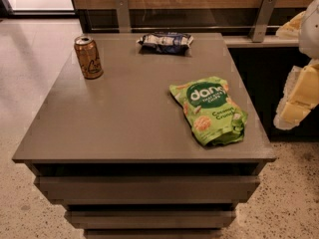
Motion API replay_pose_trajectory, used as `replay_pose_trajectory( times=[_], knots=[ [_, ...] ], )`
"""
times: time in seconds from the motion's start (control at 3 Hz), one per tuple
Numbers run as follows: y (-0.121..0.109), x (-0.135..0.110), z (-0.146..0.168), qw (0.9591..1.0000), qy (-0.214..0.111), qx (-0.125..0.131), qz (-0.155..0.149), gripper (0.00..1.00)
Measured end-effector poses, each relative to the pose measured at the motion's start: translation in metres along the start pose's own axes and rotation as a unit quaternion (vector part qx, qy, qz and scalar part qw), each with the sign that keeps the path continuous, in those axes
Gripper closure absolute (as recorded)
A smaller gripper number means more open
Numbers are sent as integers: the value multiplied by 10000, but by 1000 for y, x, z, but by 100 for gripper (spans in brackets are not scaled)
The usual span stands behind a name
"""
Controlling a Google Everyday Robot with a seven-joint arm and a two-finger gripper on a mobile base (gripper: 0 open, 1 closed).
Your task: Move green rice chip bag near orange can
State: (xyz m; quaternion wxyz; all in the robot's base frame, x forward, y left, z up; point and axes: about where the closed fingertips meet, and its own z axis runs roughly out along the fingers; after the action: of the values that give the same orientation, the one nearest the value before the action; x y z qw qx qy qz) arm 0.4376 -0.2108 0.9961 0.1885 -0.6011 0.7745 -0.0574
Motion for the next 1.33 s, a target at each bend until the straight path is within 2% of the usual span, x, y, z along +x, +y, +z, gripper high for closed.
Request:
replay_pose_trajectory(
  times=[0.33, 0.67, 1.0, 1.33],
  knots=[
    [0, 0, 0, 10000, 0, 0, 0, 0],
    [-3, -2, 3, 9999, 57, -35, 126, 0],
    [-9, -12, 18, 9984, 210, -166, 497, 0],
    [-13, -22, 38, 9919, 402, -290, 1168, 0]
  ],
)
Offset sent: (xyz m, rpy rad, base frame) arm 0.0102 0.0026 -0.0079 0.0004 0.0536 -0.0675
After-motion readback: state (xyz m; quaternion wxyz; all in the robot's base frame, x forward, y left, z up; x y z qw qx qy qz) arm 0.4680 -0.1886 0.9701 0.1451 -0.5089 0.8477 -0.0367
